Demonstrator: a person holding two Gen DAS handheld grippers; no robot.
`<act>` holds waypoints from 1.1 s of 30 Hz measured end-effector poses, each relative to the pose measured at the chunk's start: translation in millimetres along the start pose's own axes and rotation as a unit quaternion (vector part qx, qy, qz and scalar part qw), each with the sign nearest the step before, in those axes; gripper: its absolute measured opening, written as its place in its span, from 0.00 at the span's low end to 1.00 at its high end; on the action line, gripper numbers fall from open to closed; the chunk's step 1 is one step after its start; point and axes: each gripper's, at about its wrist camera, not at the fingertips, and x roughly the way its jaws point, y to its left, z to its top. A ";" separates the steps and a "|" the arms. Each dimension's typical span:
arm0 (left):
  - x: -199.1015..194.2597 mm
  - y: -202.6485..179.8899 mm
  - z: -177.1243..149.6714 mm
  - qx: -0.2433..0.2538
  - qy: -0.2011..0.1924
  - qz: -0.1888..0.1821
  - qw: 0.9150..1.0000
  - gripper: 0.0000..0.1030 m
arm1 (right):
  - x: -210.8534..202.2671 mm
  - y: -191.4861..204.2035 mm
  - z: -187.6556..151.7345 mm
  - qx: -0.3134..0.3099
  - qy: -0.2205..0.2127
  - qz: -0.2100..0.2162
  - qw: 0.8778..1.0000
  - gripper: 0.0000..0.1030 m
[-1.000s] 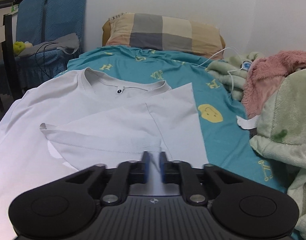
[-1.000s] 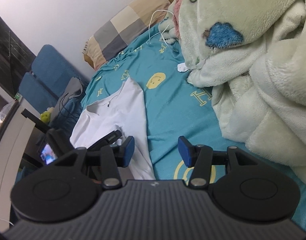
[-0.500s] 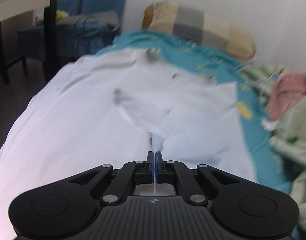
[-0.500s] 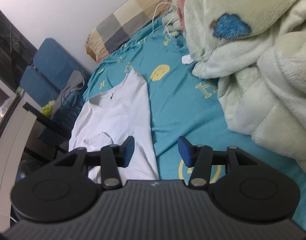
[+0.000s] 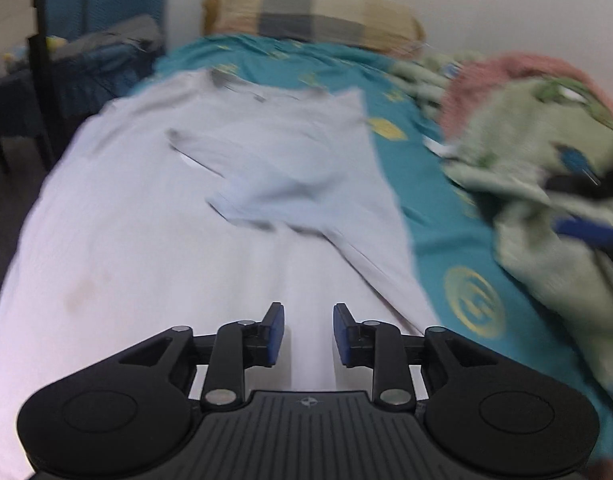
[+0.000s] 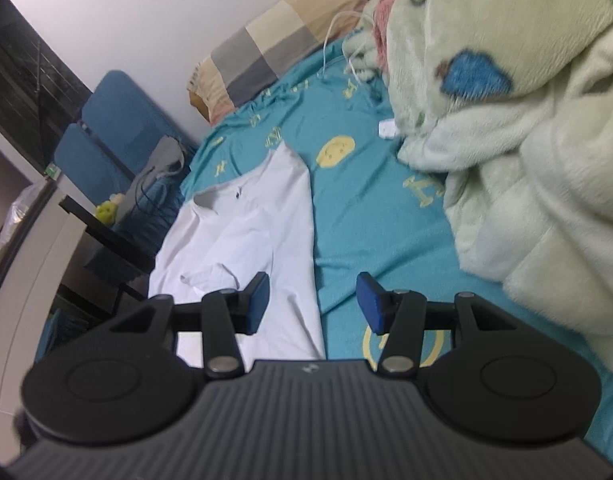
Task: Fold clothes
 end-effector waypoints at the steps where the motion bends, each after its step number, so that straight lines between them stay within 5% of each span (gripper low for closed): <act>1: -7.4 -12.0 -10.8 0.011 0.009 -0.019 1.000 0.28 | -5.0 -1.4 2.1 0.000 -0.007 -0.002 1.000 0.50; 7: -25.8 -80.2 -77.8 0.119 0.064 -0.077 0.988 0.30 | -18.8 -11.9 8.0 0.006 -0.020 -0.010 1.000 0.50; 12: -18.3 -110.4 -117.5 0.222 0.082 -0.050 0.970 0.46 | -14.5 -9.7 5.1 0.002 -0.009 -0.007 1.000 0.50; 15: -16.8 -115.4 -127.2 0.257 0.065 -0.037 0.964 0.47 | -11.0 -7.3 2.9 -0.002 -0.003 -0.005 1.000 0.50; 17: -18.6 -114.7 -127.6 0.264 0.057 -0.030 0.962 0.32 | -9.2 -7.2 1.7 -0.001 -0.001 -0.005 1.000 0.50; 18: -18.8 -112.0 -124.8 0.260 0.056 -0.027 0.964 0.16 | -8.5 -7.0 1.3 -0.001 0.001 -0.005 1.000 0.50; 20: -19.9 -104.4 -117.6 0.241 0.056 -0.023 0.969 0.06 | -7.4 -6.4 0.6 -0.002 0.003 -0.006 1.000 0.50; 24: -43.9 -71.6 -91.4 0.147 0.058 -0.069 0.985 0.05 | -5.2 -5.1 -0.8 -0.003 0.007 -0.006 1.000 0.50; 27: -72.7 -38.8 -69.6 0.063 0.060 -0.126 0.988 0.05 | -3.5 -4.2 -1.8 -0.004 0.010 -0.007 1.000 0.50; 31: -94.2 14.8 -49.4 -0.014 0.062 -0.109 0.992 0.05 | -1.1 -2.0 -3.5 -0.007 0.014 -0.007 1.000 0.50; 33: -89.8 43.1 -43.8 -0.046 0.083 -0.067 0.993 0.04 | 1.5 2.4 -6.1 -0.015 0.020 -0.006 1.000 0.50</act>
